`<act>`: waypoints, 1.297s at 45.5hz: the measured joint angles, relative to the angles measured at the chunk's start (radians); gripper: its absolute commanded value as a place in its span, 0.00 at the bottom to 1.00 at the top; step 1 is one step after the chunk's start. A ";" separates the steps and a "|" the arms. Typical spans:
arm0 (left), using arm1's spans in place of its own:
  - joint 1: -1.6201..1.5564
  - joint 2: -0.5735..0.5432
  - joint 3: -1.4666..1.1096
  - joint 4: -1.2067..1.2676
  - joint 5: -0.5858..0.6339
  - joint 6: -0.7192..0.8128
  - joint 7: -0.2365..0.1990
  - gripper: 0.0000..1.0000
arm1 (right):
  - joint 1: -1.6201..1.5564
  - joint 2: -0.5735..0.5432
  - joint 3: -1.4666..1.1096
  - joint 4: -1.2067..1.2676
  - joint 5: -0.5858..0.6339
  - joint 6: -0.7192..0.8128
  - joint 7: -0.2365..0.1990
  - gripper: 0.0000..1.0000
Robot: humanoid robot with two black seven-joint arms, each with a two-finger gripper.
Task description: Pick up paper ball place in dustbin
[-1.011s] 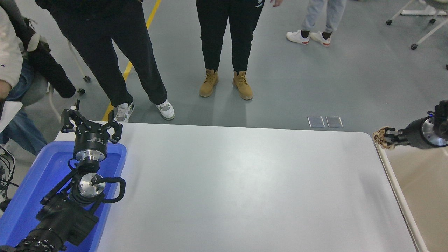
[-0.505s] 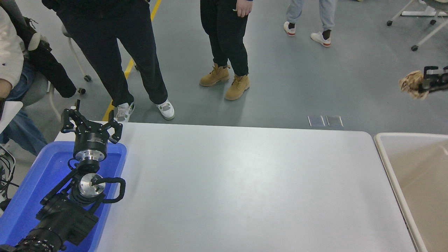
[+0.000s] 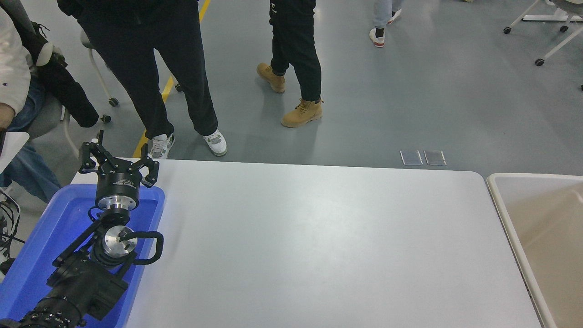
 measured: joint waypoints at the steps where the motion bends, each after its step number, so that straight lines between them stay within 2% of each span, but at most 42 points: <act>1: 0.000 0.000 0.000 0.000 0.000 0.000 0.000 0.99 | -0.011 -0.010 0.001 -0.008 0.002 -0.002 -0.002 0.00; 9: 0.000 0.000 0.000 0.000 0.000 0.000 0.000 0.99 | -0.158 -0.091 0.008 -0.063 0.097 -0.155 -0.012 0.00; 13: 0.000 0.000 0.000 0.001 0.000 0.000 0.000 0.99 | -0.269 -0.110 0.007 -0.079 0.223 -0.316 -0.017 0.00; 14: 0.000 0.000 0.000 0.001 0.000 0.000 0.000 0.99 | -0.330 -0.107 0.008 -0.086 0.307 -0.414 -0.019 0.00; 15: 0.000 0.000 0.000 0.001 0.000 0.000 0.000 0.99 | -0.343 -0.107 0.007 -0.087 0.325 -0.434 -0.020 0.00; 21: 0.000 0.001 0.000 0.001 -0.001 0.000 0.000 0.99 | -0.522 -0.057 0.010 -0.104 0.605 -0.701 -0.021 0.00; 27: 0.000 0.000 0.000 0.001 -0.001 0.000 0.000 0.99 | -0.683 0.011 0.039 -0.131 0.845 -0.892 -0.023 0.00; 34: 0.000 0.000 0.000 0.002 -0.001 0.000 0.000 0.99 | -0.901 0.108 0.151 -0.219 1.038 -1.030 -0.024 0.00; 42: -0.001 0.000 0.000 0.002 0.000 0.000 0.000 0.99 | -1.180 0.282 0.349 -0.459 1.132 -1.087 -0.025 0.00; 51: -0.001 0.000 0.000 0.002 -0.001 0.000 0.000 0.99 | -1.392 0.504 0.531 -0.731 1.153 -1.084 -0.026 0.00; 59: -0.001 0.000 0.000 0.002 -0.001 0.000 0.000 0.99 | -1.492 0.618 0.650 -0.835 1.158 -1.081 -0.026 0.00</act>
